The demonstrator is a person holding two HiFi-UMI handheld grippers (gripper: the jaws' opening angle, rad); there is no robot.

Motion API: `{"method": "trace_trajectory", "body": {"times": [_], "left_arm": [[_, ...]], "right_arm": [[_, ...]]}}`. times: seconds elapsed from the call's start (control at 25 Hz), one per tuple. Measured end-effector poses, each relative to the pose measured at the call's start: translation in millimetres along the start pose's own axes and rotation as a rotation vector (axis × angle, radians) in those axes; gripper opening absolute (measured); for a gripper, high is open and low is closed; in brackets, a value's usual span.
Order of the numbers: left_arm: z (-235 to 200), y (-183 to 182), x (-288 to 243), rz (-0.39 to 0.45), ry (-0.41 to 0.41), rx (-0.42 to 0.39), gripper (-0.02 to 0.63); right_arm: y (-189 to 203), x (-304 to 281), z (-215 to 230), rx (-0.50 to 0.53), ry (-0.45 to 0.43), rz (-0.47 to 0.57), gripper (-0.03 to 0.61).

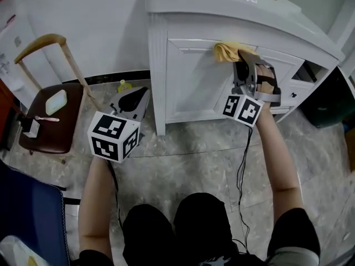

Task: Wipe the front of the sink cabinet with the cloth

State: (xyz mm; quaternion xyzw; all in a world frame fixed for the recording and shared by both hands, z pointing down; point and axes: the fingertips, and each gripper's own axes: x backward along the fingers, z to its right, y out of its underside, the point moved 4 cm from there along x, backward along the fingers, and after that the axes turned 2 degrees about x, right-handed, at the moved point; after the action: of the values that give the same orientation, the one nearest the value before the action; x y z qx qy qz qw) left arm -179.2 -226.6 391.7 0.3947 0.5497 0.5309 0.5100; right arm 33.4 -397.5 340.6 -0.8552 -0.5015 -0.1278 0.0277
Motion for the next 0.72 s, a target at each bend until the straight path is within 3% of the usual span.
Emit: {"method": "trace_trajectory", "body": {"times": [0.24,0.72], "left_arm": [[10,-9,-7,0.010,0.010,-0.003,0.016],[17,62,-14,-0.111,0.015,0.045,0.017]], "right_arm": [[11,-15,-6,0.019,0.004,-0.007,0.063],[10,-5,-88,0.026,-0.098,0.005,0.063]]}}
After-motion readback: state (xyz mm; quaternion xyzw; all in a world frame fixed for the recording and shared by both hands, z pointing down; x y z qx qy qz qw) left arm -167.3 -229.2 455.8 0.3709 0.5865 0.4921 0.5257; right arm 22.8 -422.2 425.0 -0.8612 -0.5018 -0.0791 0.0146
